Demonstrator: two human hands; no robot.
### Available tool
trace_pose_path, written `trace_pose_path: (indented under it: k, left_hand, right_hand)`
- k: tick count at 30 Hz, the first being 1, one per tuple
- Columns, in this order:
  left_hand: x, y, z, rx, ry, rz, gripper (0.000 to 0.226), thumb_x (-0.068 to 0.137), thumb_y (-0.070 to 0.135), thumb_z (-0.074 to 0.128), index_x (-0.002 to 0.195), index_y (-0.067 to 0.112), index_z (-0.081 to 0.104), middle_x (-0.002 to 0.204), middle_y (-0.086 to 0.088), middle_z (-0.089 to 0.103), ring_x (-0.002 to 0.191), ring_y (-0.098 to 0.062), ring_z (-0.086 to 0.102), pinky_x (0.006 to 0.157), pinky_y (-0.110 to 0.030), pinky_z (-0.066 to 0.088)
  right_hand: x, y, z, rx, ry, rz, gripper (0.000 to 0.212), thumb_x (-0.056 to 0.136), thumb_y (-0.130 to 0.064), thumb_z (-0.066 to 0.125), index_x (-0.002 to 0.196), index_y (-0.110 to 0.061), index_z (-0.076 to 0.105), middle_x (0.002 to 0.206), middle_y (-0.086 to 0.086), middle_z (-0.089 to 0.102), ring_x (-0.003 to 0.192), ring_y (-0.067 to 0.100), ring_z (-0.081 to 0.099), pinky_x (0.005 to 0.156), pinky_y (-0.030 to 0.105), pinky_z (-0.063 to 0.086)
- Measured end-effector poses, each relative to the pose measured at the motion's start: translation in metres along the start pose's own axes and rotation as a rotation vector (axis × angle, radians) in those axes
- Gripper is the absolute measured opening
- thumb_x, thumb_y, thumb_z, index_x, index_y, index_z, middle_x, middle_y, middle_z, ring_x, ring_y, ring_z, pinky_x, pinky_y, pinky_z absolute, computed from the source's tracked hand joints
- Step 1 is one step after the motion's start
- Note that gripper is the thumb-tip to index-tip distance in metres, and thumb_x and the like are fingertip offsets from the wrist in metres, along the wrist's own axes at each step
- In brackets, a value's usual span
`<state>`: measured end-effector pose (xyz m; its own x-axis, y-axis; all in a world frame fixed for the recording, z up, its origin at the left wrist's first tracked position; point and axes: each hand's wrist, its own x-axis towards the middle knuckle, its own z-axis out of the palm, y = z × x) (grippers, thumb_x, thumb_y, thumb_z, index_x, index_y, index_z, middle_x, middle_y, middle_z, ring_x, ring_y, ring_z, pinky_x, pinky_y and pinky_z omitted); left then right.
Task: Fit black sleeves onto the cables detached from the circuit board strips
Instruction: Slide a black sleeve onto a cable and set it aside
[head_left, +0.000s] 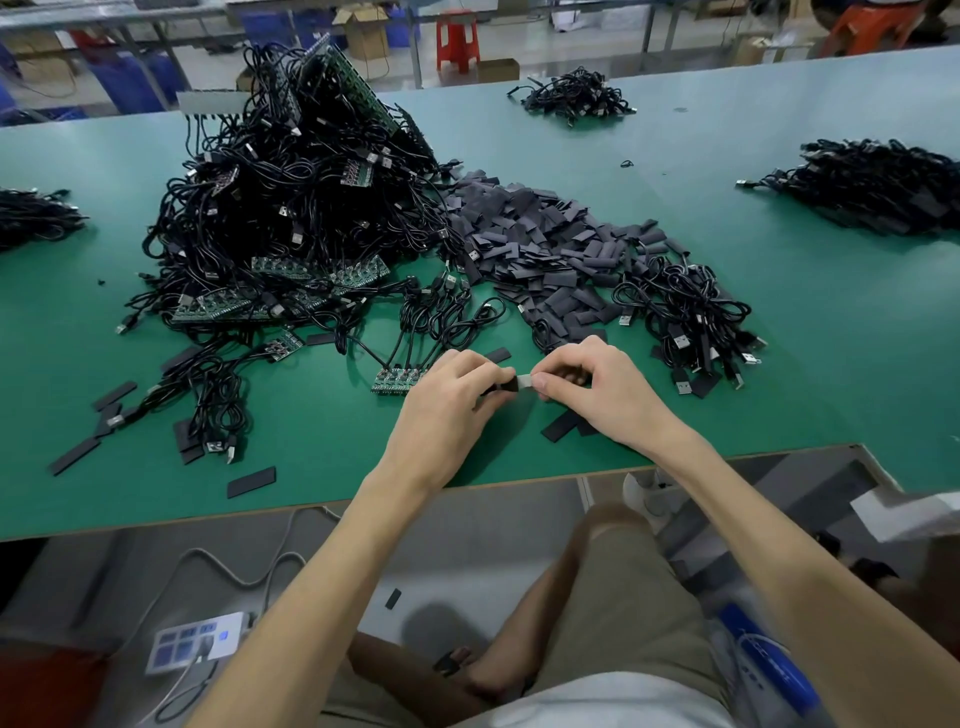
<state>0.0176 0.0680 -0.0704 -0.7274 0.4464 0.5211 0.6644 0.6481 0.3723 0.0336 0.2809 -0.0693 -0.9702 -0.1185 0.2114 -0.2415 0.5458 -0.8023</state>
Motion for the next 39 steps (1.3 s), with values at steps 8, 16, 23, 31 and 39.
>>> trace_pose_path:
  k: [8,16,23,31,39]
  left_hand:
    - [-0.0004,-0.0022,0.003,-0.033,-0.001,0.064,0.017,0.09,0.016,0.077,0.104,0.008,0.076,0.099,-0.003,0.07,0.094,-0.025,0.063,0.082,-0.034,0.052]
    - [-0.0012,-0.0055,0.0081,0.0,0.034,0.12,0.014,0.093,0.016,0.074,0.103,0.006,0.076,0.096,-0.004,0.069,0.086,-0.027,0.061,0.079,-0.037,0.053]
    - [0.0001,-0.0065,0.0097,-0.006,0.029,0.14,0.013,0.094,0.014,0.072,0.102,0.004,0.075,0.096,-0.006,0.068,0.086,-0.029,0.061,0.08,-0.041,0.053]
    - [0.0007,-0.0055,0.01,-0.037,0.018,0.141,0.015,0.09,0.014,0.076,0.101,0.004,0.077,0.096,-0.007,0.072,0.087,-0.031,0.065,0.083,-0.043,0.054]
    - [0.0,-0.0031,0.0084,-0.016,0.005,0.101,0.019,0.089,0.017,0.076,0.104,0.005,0.077,0.096,-0.006,0.073,0.089,-0.03,0.066,0.085,-0.043,0.053]
  right_hand:
    - [0.0013,0.0035,-0.0006,0.032,-0.04,-0.047,0.008,0.094,-0.029,0.074,0.087,-0.028,0.078,0.076,-0.013,0.076,0.079,0.003,0.054,0.07,0.018,0.038]
    - [0.0027,0.0078,0.0009,0.031,-0.055,-0.046,0.01,0.095,-0.028,0.073,0.088,-0.025,0.079,0.073,-0.016,0.074,0.078,0.008,0.052,0.071,0.025,0.038]
    - [0.0041,0.0075,-0.0015,0.053,-0.06,-0.048,0.012,0.095,-0.027,0.073,0.086,-0.023,0.079,0.073,-0.015,0.075,0.074,0.004,0.052,0.073,0.02,0.036]
    - [0.0041,0.009,-0.0004,0.046,-0.077,-0.051,0.011,0.093,-0.027,0.075,0.084,-0.028,0.079,0.074,-0.017,0.075,0.081,0.013,0.052,0.074,0.028,0.039]
    - [0.0045,0.0098,0.0017,0.045,-0.062,-0.063,0.005,0.09,-0.029,0.078,0.085,-0.031,0.079,0.075,-0.017,0.075,0.081,0.011,0.055,0.075,0.027,0.042]
